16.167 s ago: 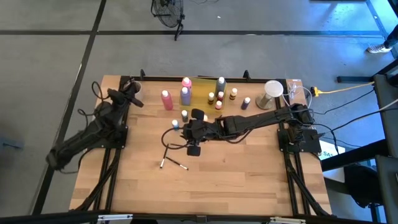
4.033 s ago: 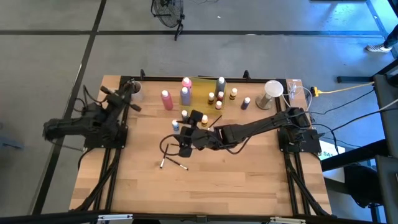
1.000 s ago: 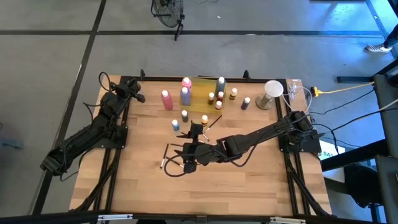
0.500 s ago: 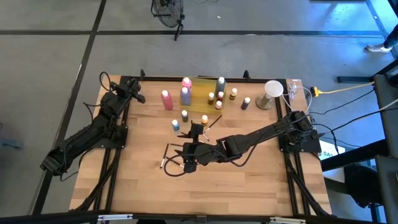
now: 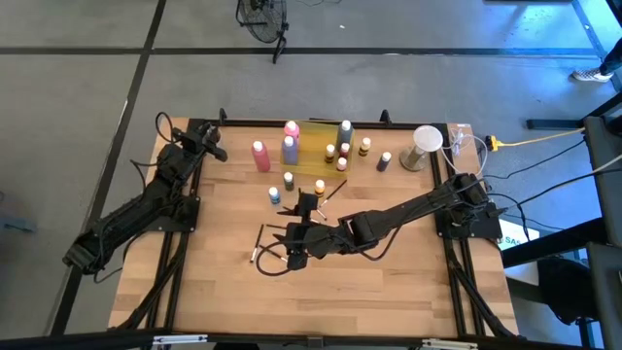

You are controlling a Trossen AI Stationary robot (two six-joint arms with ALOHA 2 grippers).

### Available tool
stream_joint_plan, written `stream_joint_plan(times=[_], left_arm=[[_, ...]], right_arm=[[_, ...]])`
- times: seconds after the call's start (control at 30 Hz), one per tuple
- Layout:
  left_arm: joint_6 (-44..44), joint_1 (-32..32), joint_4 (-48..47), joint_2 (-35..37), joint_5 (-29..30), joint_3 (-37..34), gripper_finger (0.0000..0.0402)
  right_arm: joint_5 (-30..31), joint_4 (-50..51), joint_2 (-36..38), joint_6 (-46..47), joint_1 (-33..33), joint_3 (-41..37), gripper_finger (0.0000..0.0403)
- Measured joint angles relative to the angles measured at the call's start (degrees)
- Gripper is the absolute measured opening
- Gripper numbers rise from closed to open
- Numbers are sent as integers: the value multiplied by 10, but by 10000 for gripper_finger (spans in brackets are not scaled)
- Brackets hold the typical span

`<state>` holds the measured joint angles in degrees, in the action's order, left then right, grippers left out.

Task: Pick & Place Paint Supplies
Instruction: Put the silver paintbrush into the white cup, then put the small yellow paint bottle into the yellow bin

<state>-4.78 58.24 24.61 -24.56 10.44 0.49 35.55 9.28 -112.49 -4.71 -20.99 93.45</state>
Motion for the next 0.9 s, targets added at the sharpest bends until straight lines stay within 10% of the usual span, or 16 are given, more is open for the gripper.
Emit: stream_joint_plan(times=[0.9], left_arm=[[20, 0, 11, 4, -12, 1, 176]], right_arm=[[5, 21, 0, -3, 1, 0, 278]])
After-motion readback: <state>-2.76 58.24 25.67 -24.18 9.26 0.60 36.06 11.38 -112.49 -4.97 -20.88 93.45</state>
